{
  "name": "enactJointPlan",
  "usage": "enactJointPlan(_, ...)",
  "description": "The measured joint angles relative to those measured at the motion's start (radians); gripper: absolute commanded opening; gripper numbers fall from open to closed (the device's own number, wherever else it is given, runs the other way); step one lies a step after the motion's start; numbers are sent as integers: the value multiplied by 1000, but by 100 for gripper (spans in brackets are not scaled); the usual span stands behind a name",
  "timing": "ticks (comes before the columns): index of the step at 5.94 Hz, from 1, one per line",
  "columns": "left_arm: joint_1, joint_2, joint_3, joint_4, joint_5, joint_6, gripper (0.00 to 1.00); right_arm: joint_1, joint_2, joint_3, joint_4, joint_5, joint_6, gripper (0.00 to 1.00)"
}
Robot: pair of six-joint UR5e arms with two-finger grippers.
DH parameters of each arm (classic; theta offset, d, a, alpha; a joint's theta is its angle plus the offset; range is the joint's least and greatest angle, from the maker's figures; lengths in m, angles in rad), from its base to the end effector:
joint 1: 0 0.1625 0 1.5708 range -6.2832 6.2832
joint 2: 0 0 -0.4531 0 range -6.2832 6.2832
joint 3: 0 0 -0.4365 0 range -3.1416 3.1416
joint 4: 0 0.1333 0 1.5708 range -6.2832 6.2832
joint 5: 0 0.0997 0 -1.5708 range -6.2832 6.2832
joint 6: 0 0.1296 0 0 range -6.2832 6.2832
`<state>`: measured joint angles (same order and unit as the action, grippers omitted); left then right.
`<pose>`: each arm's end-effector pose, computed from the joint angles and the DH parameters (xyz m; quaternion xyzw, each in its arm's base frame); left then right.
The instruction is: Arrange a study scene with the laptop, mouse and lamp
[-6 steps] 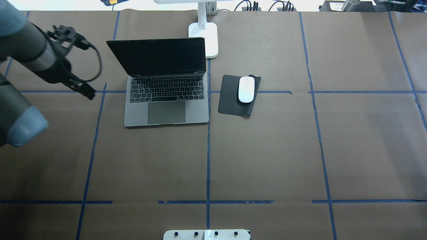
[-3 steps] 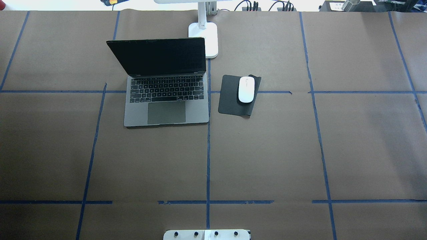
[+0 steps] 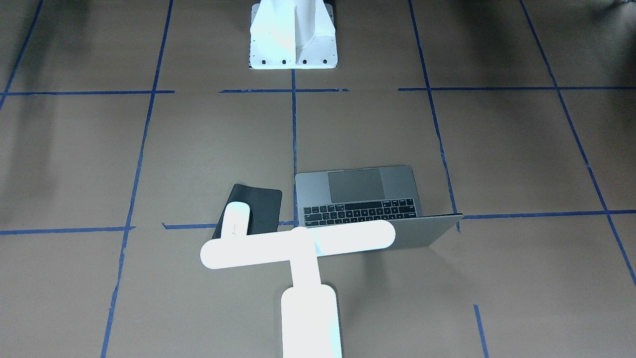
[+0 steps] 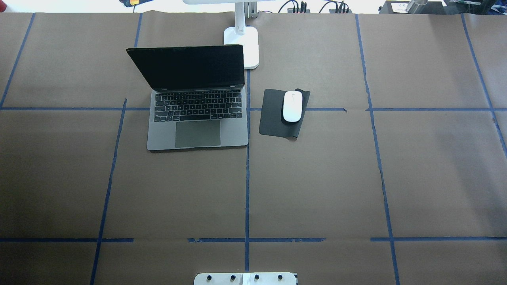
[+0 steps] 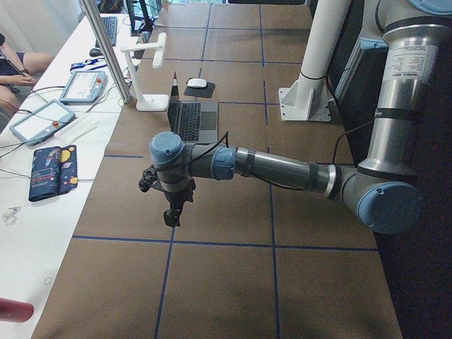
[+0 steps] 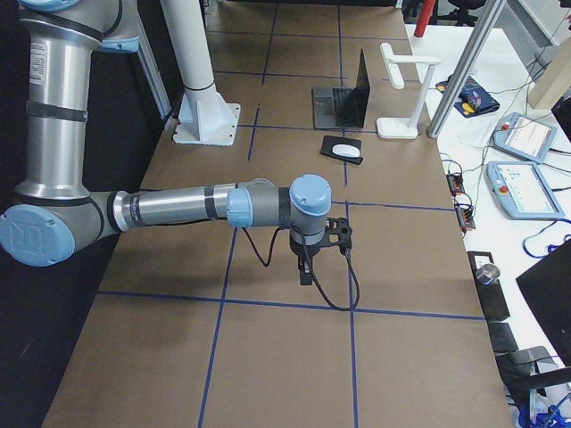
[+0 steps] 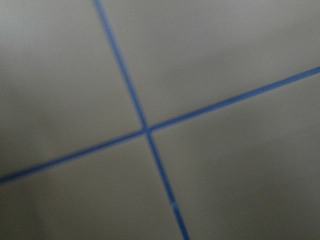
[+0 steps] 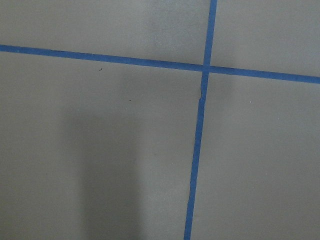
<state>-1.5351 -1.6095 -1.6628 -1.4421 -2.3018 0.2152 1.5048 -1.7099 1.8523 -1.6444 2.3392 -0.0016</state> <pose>-0.0271 -0.5515 0.6547 0.0330 0.3559 0.1172 0.9266 0.0118 -0.4769 0.6354 0.0198 -0.3754 -0.0442 0.9256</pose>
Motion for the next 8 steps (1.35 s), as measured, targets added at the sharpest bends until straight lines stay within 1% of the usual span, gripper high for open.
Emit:
enactJointPlan(2,-5,66,5,-5,-3,-14,100,0,-6,1,0,-1,-7,100)
enactJointPlan(5,-5,85,-25,-11,3,-11,100,0,-8,2,0,0,-9,100)
enactJointPlan(8,-4,98,-32,-11,2,-10,100,0,-8,1,0,0,-8,100)
